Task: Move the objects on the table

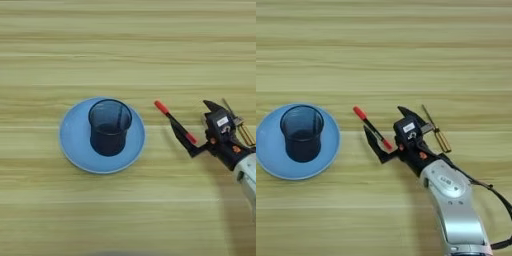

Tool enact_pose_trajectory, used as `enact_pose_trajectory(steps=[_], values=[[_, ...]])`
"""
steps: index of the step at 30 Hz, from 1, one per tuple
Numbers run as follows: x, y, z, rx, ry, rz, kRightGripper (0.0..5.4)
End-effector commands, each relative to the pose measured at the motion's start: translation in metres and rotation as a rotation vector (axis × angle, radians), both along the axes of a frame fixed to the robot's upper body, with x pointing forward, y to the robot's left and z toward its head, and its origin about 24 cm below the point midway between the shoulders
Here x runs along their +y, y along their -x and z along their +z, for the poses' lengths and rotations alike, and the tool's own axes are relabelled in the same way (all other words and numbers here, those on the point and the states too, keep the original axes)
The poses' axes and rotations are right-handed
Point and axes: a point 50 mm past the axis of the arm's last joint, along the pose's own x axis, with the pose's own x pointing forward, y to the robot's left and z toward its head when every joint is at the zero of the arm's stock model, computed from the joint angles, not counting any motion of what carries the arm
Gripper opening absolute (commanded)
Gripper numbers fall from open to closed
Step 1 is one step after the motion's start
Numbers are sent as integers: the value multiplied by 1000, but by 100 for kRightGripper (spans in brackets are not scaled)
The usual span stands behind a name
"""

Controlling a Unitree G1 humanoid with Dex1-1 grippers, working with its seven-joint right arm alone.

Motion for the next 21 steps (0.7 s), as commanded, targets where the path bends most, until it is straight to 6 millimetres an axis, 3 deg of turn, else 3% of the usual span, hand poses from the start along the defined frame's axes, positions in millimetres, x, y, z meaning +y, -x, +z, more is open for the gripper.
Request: enact_pose_trajectory(steps=[1,21], values=[[0,-11,12,-59,18,6,538],[4,-17,-13,32,-6,13,538]])
